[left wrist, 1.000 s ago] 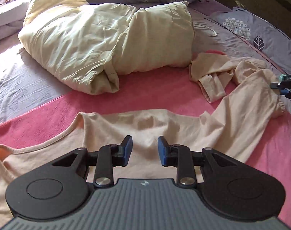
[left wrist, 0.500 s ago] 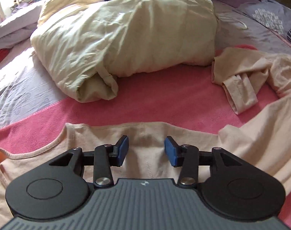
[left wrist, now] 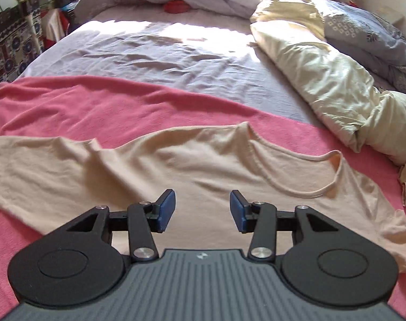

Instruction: Fold clothes

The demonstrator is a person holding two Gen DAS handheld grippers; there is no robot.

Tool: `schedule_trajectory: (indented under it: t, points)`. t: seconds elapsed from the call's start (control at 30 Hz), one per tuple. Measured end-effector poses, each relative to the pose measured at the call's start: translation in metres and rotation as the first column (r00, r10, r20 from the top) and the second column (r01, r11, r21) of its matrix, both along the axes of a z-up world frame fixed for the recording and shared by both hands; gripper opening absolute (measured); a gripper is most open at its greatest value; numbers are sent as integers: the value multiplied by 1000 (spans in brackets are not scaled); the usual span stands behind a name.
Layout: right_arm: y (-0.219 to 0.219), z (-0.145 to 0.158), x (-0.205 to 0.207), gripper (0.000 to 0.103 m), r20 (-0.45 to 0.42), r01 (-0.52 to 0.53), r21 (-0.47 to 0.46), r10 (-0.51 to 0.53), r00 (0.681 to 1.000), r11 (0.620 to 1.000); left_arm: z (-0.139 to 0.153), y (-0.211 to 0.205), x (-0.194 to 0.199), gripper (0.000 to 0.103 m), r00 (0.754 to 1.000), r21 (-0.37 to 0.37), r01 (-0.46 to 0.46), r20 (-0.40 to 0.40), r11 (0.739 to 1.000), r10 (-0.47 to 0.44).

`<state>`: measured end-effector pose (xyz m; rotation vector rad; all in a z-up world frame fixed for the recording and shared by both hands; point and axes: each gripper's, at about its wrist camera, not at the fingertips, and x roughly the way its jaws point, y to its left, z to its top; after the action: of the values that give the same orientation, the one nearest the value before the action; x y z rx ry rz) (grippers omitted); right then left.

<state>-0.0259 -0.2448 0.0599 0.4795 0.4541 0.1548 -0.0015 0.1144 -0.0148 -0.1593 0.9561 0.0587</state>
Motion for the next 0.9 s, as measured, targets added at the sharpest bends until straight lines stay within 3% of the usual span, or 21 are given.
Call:
schedule_trajectory:
  t: [0.07, 0.1, 0.17, 0.23, 0.3, 0.4, 0.47, 0.53, 0.6, 0.7, 0.8, 0.87, 0.9]
  points:
    - [74, -15, 19, 18, -9, -152, -7, 152, 988, 988, -2, 34, -12, 51, 998, -2, -54, -26, 999, 54]
    - [108, -27, 26, 36, -42, -214, -18, 213, 976, 977, -4, 47, -17, 51, 997, -3, -75, -35, 997, 75]
    - [167, -54, 35, 61, -144, -312, -53, 302, 943, 949, -9, 73, -25, 51, 992, 2, -112, -57, 994, 112]
    - [203, -74, 34, 60, -244, -392, -83, 362, 900, 916, -13, 87, -31, 51, 991, 6, -116, -65, 993, 116]
    - [214, -83, 22, 61, -279, -425, -88, 387, 879, 901, -15, 92, -34, 51, 994, -2, -98, -56, 995, 98]
    - [199, -84, 4, 69, -298, -403, -109, 357, 885, 909, -15, 76, -30, 51, 1000, 32, 1, -28, 999, 0]
    - [179, -83, -5, 69, -317, -360, -176, 293, 902, 916, -13, 51, -22, 51, 994, 86, 105, 1, 991, -105]
    - [154, -87, -13, 70, -324, -300, -331, 191, 926, 895, -14, 21, -13, 51, 972, 162, 226, 26, 961, -233]
    - [131, -94, -18, 73, -327, -258, -477, 103, 939, 840, -17, -17, -7, 53, 913, 256, 385, 38, 887, -407]
    - [101, -103, -25, 73, -345, -234, -586, 22, 938, 776, -32, -66, -4, 54, 763, 409, 588, 6, 698, -646]
    - [79, -108, -30, 74, -360, -213, -605, -25, 933, 767, -49, -88, -1, 55, 640, 477, 698, -82, 534, -764]
    - [73, -111, -32, 75, -361, -198, -603, -42, 932, 773, -60, -94, -2, 57, 594, 559, 706, -134, 434, -793]
    - [71, -113, -33, 76, -362, -194, -603, -48, 931, 774, -67, -97, -5, 62, 573, 631, 684, -153, 367, -805]
